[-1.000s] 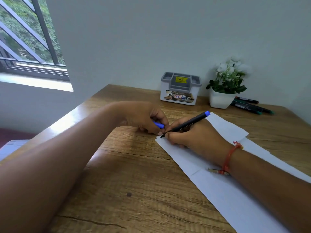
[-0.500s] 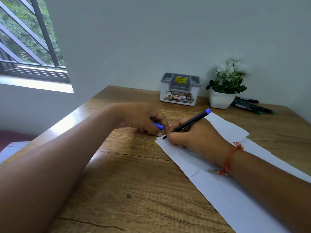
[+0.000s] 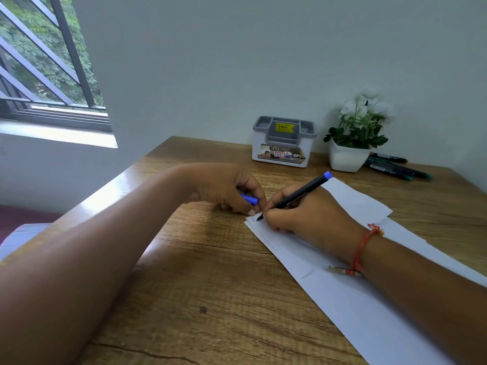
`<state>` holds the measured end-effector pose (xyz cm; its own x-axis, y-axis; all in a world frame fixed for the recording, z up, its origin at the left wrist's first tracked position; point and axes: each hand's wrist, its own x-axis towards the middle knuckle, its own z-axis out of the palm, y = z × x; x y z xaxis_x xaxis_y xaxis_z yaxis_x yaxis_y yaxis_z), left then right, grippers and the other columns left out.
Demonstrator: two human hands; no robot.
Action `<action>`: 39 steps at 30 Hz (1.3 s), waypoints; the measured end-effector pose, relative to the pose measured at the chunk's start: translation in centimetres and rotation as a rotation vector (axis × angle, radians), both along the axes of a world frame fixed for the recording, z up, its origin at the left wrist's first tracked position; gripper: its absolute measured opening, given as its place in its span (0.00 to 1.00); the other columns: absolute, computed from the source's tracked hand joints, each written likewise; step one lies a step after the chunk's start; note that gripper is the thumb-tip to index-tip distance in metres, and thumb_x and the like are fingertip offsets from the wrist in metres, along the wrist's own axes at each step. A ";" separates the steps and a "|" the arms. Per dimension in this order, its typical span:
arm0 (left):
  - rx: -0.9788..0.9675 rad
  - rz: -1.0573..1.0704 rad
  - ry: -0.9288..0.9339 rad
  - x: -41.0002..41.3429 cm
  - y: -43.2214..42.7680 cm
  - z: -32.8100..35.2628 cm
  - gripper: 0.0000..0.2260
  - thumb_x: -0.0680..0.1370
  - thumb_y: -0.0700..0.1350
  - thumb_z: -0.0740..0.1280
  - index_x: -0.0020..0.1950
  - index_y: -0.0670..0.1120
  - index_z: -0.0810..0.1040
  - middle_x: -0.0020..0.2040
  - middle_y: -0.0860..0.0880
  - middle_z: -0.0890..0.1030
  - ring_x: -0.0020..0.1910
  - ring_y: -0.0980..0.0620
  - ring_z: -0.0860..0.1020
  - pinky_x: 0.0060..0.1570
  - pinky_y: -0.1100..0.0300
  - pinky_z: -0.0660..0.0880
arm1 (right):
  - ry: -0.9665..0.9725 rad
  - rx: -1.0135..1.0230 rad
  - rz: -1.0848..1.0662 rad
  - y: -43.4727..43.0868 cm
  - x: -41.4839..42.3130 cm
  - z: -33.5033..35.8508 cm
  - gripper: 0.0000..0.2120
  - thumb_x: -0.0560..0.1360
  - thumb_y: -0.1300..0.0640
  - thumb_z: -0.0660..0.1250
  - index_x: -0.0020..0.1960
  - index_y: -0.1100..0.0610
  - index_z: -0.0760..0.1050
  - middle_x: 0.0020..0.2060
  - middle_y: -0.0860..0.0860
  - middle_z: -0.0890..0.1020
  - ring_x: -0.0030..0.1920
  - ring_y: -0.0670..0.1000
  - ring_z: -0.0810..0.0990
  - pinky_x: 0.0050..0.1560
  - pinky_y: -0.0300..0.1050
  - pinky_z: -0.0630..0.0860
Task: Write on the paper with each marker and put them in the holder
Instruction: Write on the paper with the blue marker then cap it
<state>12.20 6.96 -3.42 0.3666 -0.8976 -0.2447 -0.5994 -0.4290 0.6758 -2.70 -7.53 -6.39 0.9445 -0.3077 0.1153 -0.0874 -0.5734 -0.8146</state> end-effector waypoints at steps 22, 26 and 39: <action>-0.011 0.009 0.005 -0.1 0.0 0.0 0.09 0.75 0.41 0.74 0.54 0.51 0.85 0.50 0.45 0.84 0.44 0.49 0.77 0.45 0.55 0.72 | -0.009 0.006 -0.040 0.0 0.0 0.0 0.03 0.69 0.60 0.73 0.40 0.54 0.84 0.31 0.53 0.85 0.32 0.46 0.82 0.43 0.48 0.82; -0.012 0.002 0.007 -0.1 0.0 0.0 0.09 0.75 0.40 0.73 0.53 0.50 0.85 0.45 0.49 0.83 0.42 0.51 0.76 0.42 0.58 0.71 | -0.011 0.000 -0.053 -0.1 0.0 -0.1 0.01 0.70 0.58 0.72 0.40 0.54 0.83 0.31 0.53 0.85 0.31 0.43 0.80 0.40 0.45 0.80; -0.022 0.009 0.016 -0.1 0.0 0.0 0.08 0.75 0.40 0.74 0.50 0.52 0.85 0.49 0.46 0.85 0.42 0.51 0.77 0.44 0.55 0.71 | 0.014 -0.150 -0.106 -0.4 0.7 -0.5 0.15 0.75 0.45 0.70 0.43 0.58 0.81 0.32 0.53 0.83 0.31 0.46 0.78 0.38 0.47 0.77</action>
